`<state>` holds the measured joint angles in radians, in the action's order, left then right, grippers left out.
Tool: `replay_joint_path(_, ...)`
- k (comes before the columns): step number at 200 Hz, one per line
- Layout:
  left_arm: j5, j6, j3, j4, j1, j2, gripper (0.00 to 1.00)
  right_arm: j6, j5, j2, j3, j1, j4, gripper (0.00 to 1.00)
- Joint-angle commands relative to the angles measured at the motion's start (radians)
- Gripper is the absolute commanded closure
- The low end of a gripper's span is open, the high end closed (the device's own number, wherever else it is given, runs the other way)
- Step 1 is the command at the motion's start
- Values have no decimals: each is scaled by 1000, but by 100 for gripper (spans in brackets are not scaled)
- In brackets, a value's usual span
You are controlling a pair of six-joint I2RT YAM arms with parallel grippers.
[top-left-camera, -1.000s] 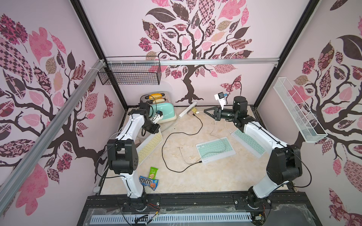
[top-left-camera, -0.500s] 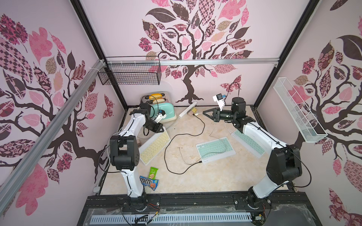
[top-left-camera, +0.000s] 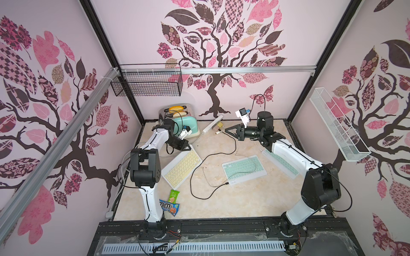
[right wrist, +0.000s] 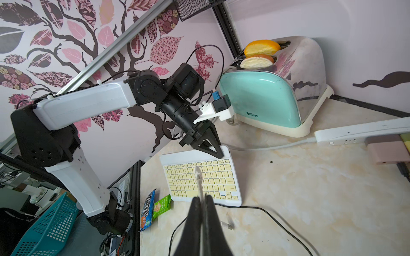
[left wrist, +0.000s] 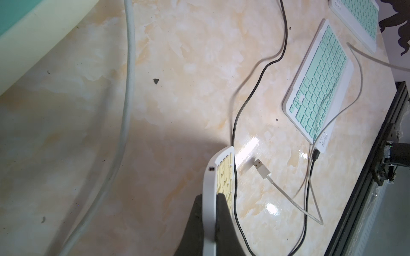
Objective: Unplug the wireless keyboard
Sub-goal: Place the keyboard at the center of the board.
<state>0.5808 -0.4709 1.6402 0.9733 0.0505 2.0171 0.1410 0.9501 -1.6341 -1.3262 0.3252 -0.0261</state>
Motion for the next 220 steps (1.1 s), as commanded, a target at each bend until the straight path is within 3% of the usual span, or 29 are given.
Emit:
replay_joint_path(1,-189,-48,-49,-43,25,81,83,-19,-9,-3,0,7,17,100)
replay_joint_path(13,-199,-46,-51,-47,24,85,73,-18,-8,-3,-1,9,17,100)
replay_joint_path(38,-222,-32,-47,-57,23,88,65,-18,-7,-4,0,14,17,100)
replay_joint_path(85,-275,4,-28,-91,24,52,59,0,-33,-7,1,31,14,100)
replay_joint_path(112,-289,30,-4,-100,24,20,53,8,-116,-7,1,65,33,100)
replay_joint_path(144,-287,100,7,-109,22,-66,53,91,-217,-33,0,87,51,100)
replay_joint_path(169,-202,233,-126,-230,22,-218,53,156,-239,-53,40,101,31,100)
replay_joint_path(193,-125,352,-289,-333,23,-364,52,71,-279,-63,54,159,150,100)
replay_joint_path(220,-137,472,-397,-319,29,-478,52,5,-335,-78,82,227,277,100)
